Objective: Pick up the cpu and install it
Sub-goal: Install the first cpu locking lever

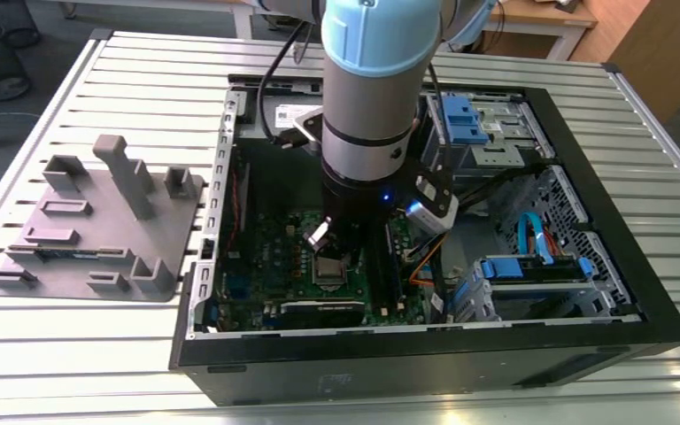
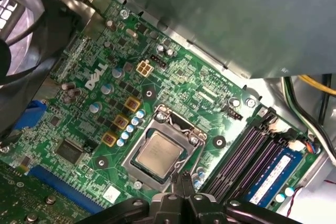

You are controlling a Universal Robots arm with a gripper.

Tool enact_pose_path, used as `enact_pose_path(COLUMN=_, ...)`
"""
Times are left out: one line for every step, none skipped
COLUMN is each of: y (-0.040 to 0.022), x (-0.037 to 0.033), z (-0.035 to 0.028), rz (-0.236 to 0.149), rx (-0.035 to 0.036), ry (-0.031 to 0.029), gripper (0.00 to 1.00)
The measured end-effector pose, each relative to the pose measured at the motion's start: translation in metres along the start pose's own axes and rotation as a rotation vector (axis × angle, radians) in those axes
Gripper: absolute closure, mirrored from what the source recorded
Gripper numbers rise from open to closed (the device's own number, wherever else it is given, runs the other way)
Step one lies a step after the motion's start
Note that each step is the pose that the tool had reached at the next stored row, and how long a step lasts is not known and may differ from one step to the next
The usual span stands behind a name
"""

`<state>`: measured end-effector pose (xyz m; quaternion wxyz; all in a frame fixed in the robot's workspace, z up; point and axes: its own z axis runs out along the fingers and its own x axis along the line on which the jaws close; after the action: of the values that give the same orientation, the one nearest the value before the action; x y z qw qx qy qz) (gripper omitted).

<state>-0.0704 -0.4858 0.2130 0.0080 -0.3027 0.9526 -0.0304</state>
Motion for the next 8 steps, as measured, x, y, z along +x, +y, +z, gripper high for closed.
enact_pose_path(y=-0.0008, x=0.0006, z=0.0003, rz=0.001, rx=0.0005, ry=0.0004, gripper=0.89)
enact_pose_path(y=-0.0017, x=0.0012, z=0.0006, rz=0.002, rx=0.0009, ry=0.0008, gripper=0.89)
enact_pose_path(y=-0.0025, x=0.0018, z=0.0010, rz=0.004, rx=0.0013, ry=0.0011, gripper=0.89)
enact_pose_path(y=-0.0032, x=0.0023, z=0.0014, rz=0.005, rx=0.0020, ry=0.0016, gripper=0.89)
enact_pose_path(y=-0.0038, x=0.0028, z=0.0019, rz=0.007, rx=0.0028, ry=0.0020, gripper=0.89)
enact_pose_path(y=-0.0044, x=0.0033, z=0.0026, rz=0.008, rx=0.0035, ry=0.0023, gripper=0.89)
enact_pose_path(y=-0.0050, x=0.0037, z=0.0036, rz=0.009, rx=0.0039, ry=0.0023, gripper=0.89)
enact_pose_path(y=-0.0056, x=0.0042, z=0.0046, rz=0.010, rx=0.0042, ry=0.0023, gripper=0.89)
